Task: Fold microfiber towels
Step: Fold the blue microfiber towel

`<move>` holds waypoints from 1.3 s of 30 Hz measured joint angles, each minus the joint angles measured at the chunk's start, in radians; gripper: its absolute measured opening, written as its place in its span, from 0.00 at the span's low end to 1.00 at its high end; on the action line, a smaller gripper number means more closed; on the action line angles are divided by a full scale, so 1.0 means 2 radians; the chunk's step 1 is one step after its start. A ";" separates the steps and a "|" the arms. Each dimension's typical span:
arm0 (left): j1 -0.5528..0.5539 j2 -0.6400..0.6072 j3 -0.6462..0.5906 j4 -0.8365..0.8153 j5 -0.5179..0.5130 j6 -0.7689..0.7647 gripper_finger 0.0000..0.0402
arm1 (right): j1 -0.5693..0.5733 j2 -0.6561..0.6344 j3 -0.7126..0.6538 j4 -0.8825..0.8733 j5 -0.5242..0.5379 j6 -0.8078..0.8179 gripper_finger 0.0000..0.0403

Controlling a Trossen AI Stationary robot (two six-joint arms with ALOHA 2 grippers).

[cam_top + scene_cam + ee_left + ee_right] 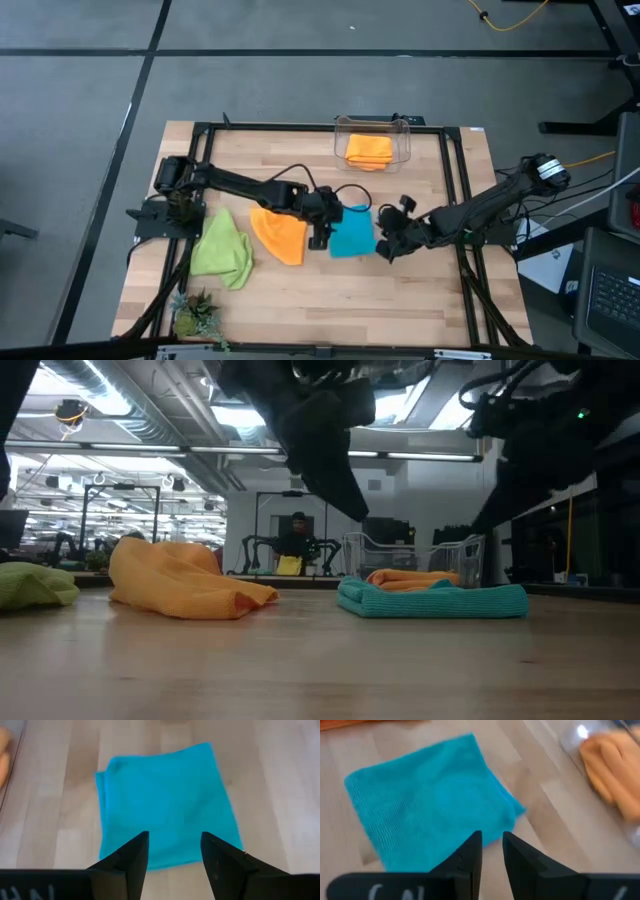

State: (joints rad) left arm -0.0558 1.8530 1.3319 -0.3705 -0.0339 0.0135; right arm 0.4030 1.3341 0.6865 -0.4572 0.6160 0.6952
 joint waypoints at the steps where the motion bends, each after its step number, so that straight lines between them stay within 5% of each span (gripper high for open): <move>1: -0.003 0.000 0.000 0.004 0.000 0.007 0.43 | 0.000 -0.009 0.000 -0.016 -0.011 0.018 0.20; 9: -0.030 0.000 0.000 0.048 -0.033 0.011 0.44 | 0.001 -0.035 0.000 -0.074 -0.133 0.075 0.25; 21: -0.050 0.019 -0.005 0.081 -0.044 0.028 0.52 | -0.007 -0.034 0.000 -0.040 -0.149 -0.124 0.70; 27: -0.088 0.050 -0.020 0.077 -0.075 0.113 0.52 | -0.006 -0.017 -0.018 0.057 -0.177 -0.236 0.72; 39: -0.091 0.085 -0.019 0.109 -0.052 0.073 0.51 | 0.002 0.082 -0.049 0.191 -0.201 -0.300 0.72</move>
State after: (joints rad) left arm -0.2386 2.0232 1.2949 -0.1518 -0.1386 0.1594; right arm 0.4071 1.4982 0.5880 -0.0760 0.2138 0.0948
